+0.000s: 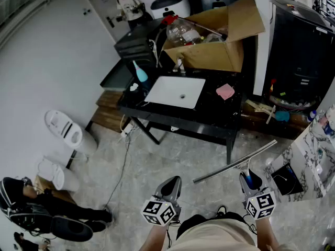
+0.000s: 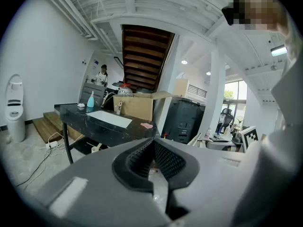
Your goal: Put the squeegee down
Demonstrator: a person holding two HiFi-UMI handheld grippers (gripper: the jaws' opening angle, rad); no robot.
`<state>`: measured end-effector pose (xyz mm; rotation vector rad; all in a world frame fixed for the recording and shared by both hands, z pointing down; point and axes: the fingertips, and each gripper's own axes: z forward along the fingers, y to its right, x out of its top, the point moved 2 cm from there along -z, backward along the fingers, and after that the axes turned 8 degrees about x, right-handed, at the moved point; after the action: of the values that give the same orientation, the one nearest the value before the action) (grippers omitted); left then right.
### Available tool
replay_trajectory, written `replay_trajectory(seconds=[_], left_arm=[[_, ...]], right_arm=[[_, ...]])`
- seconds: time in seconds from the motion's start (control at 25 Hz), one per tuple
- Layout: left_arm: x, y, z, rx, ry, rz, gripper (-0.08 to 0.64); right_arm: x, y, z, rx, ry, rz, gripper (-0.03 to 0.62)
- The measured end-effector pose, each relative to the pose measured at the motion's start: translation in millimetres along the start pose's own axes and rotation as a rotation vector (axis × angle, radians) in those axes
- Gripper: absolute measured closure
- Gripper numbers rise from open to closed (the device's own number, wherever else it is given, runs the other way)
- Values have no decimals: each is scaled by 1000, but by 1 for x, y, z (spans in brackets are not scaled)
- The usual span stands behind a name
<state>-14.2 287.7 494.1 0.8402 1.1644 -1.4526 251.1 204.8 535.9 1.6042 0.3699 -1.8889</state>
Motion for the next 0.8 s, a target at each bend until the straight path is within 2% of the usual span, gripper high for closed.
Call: replay_trajectory(seconds=[0.44,0.64,0.8], left_arm=[[3,15,32,-39,-20,19,545],[-2,-1,45,-27,-58,7,545],[-8,-21,73,-33,-88,-3,545]], right_arm=[[0,24,-2,-51,6,14,463],[-4,33,17,-54,-20,55,463],[-3,46,41,-95,-38,65,463]])
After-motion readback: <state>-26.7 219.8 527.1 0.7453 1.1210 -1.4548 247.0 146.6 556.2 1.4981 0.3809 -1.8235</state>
